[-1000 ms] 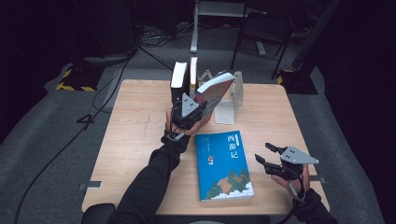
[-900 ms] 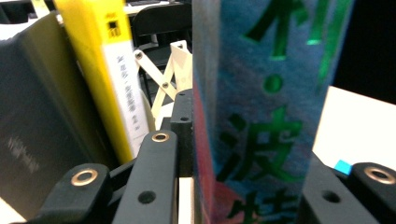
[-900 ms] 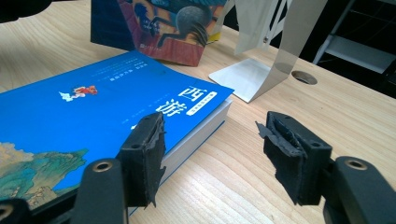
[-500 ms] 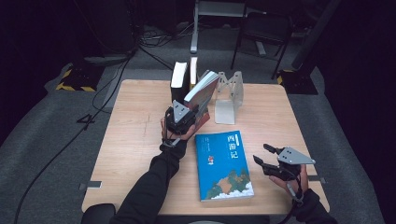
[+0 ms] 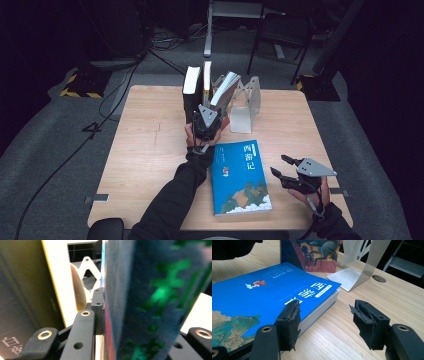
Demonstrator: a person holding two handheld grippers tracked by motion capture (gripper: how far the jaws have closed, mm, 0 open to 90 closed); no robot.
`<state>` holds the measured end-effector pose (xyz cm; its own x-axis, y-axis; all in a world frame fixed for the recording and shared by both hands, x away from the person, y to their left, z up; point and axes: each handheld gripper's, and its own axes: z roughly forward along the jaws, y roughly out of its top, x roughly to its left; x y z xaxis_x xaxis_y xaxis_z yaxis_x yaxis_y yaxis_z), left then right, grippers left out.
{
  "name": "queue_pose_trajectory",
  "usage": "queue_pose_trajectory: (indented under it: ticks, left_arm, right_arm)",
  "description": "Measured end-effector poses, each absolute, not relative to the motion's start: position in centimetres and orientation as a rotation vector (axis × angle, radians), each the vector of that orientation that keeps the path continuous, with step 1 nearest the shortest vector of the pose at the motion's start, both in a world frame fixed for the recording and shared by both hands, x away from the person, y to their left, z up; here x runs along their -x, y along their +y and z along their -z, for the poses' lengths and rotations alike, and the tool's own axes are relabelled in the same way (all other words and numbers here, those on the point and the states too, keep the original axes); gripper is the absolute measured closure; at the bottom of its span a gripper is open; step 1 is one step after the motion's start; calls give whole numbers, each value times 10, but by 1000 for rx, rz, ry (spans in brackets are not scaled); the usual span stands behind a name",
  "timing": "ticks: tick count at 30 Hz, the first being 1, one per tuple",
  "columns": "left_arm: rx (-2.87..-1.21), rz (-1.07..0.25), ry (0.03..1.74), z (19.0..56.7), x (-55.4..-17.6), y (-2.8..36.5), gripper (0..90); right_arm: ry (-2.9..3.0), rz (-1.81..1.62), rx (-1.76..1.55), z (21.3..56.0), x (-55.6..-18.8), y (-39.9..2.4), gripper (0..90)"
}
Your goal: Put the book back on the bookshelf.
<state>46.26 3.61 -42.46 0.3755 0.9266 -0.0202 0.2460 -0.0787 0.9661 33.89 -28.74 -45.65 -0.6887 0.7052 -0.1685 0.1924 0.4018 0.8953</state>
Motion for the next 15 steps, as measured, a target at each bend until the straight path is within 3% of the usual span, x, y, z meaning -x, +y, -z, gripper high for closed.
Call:
queue_pose_trajectory:
  ticks: [15]
  left_arm:
    - [-1558,-791,1064,421,-480,22,725]
  right_arm:
    - [2136,-1261,-756,457,-340,-287,385]
